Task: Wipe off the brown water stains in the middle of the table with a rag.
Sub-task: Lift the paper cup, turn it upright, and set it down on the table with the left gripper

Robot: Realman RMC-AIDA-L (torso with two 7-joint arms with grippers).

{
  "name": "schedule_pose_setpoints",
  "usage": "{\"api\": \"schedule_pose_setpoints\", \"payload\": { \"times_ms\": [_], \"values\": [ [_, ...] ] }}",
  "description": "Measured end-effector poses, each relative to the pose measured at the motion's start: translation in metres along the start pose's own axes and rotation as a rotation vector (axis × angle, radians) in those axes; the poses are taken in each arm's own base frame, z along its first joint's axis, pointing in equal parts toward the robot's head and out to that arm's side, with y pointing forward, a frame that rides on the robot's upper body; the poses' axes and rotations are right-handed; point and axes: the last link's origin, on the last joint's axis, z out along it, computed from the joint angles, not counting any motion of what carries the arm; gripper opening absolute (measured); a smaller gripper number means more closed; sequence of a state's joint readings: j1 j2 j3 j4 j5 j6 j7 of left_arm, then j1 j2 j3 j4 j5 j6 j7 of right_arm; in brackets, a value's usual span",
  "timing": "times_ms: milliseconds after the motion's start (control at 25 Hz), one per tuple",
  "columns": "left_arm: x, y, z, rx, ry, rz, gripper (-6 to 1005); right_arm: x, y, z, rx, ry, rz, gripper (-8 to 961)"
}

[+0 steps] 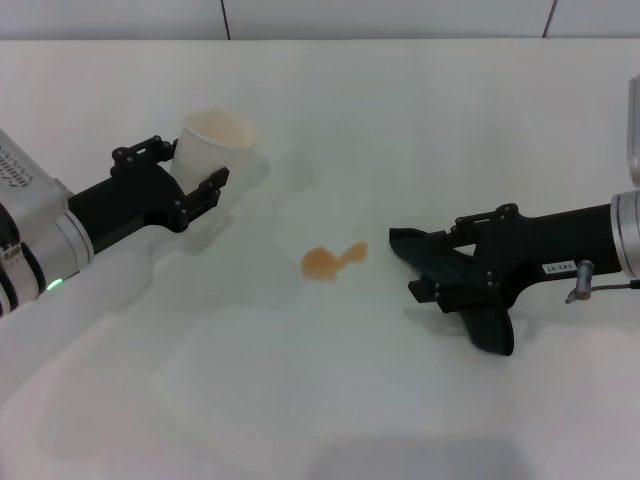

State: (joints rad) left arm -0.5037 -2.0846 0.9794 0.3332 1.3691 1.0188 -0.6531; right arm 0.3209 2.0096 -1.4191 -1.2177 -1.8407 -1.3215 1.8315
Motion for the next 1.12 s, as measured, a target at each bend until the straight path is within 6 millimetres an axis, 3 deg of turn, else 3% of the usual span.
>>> {"api": "schedule_pose_setpoints", "payload": {
  "times_ms": [1120],
  "values": [
    [-0.014, 0.009, -0.011, -0.005, -0.018, 0.031, 594, -0.002, 0.002, 0.003, -0.006, 0.005, -0.016, 641]
  ]
}}
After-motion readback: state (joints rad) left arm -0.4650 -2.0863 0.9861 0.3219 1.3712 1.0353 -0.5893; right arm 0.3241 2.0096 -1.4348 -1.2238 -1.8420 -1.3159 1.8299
